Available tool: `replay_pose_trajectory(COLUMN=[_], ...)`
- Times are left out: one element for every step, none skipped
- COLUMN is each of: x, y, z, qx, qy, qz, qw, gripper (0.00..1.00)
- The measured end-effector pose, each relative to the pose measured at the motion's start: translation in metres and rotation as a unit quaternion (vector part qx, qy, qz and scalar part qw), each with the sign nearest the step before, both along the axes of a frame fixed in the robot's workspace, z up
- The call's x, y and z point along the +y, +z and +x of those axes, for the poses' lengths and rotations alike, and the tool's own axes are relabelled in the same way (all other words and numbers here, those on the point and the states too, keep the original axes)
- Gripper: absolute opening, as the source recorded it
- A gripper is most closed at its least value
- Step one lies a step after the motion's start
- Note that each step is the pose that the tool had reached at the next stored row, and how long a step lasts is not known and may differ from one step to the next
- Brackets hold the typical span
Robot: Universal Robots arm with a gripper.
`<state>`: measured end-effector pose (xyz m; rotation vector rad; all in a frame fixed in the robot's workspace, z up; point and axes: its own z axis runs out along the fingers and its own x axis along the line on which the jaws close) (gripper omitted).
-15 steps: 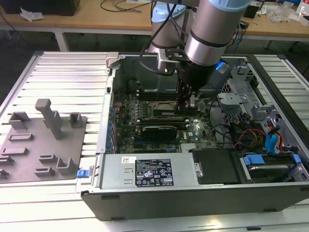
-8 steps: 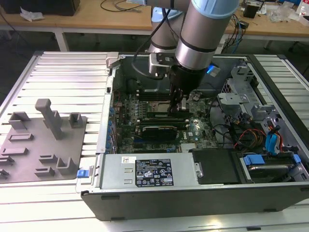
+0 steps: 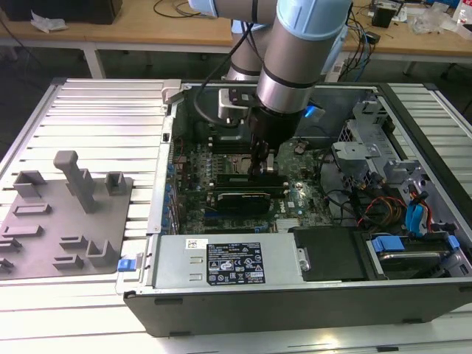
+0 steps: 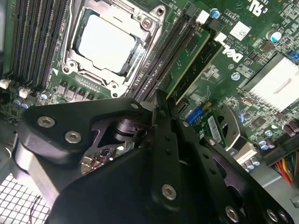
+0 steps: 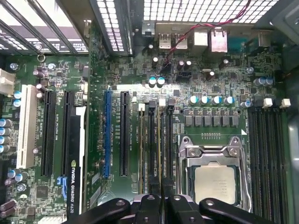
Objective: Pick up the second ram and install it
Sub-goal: 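Insert the second ram into the second slot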
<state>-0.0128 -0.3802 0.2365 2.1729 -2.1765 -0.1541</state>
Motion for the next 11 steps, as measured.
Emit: replay_pose_trajectory(x=[0.0,0.0,0.0,0.0001,0.0001,0.0001,0.0002,0.0002,0.0002,0.0002,0.0004], y=[-0.0014,-0.0026,-0.0035,-0.0044,-0.0047,-0.0047,-0.0048,-0.0049,-0.0049,-0.0049,-0.005], z=[-0.0001,-0.0003,-0.0004,-0.0008,-0.0008,-0.0008,-0.0008,-0.0008,-0.0008,-0.0008,-0.0007], qx=[0.0,0.0,0.0,0.0,0.0,0.0001,0.0,0.0,0.0,0.0,0.0], qy=[0.0,0.0,0.0,0.0,0.0,0.0,0.0,0.0,0.0,0.0,0.0], qz=[0.0,0.0,0.0,-0.0001,-0.0001,-0.0001,-0.0001,0.0,0.0,0.0,0.0001], qw=[1.0,1.0,1.0,1.0,1.0,1.0,1.0,1.0,1.0,1.0,1.0], gripper=[0.13,0.13,0.13,0.13,0.13,0.13,0.13,0.13,0.13,0.13,0.13])
